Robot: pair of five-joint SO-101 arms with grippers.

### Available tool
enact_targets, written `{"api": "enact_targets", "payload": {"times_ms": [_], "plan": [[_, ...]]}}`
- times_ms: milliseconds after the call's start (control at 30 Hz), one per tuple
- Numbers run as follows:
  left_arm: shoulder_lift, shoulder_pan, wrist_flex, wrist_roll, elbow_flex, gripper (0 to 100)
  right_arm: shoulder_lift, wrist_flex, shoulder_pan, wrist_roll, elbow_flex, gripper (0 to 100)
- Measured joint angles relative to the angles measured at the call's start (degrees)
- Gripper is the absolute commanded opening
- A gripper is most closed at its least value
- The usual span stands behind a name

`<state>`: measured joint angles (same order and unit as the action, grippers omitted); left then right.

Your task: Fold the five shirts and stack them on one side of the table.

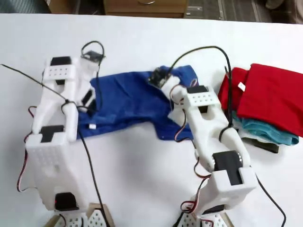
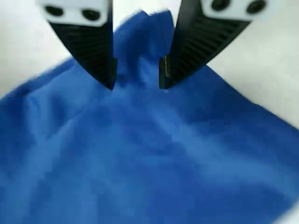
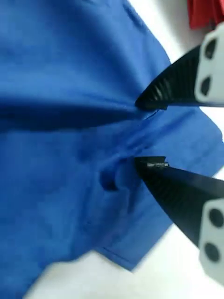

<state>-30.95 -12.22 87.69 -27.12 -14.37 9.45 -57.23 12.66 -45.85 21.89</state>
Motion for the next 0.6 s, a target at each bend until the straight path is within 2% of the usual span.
{"api": "enact_targets", "payload": {"times_ms": [233,433,500,567,600], "plan": [[-0.09,-1.58,2.99,0.00,0.35,17,0.09,-3.16,-2.20,0.00,-1.32,17.1],[-0.09,-2.64,2.99,-1.14,-2.64,17,0.18,-2.81,-4.92,0.00,-14.86,16.8],[-0.09,-2.81,2.99,-1.14,-5.01,17,0.18,-2.46,-4.92,0.00,-20.13,13.2],[-0.09,-2.90,3.08,-1.14,-7.38,17,0.26,-2.46,-5.01,0.00,-24.44,2.5],[-0.09,-2.81,3.43,-1.14,-8.70,17,0.79,-2.46,-5.01,0.00,-26.11,0.8]]}}
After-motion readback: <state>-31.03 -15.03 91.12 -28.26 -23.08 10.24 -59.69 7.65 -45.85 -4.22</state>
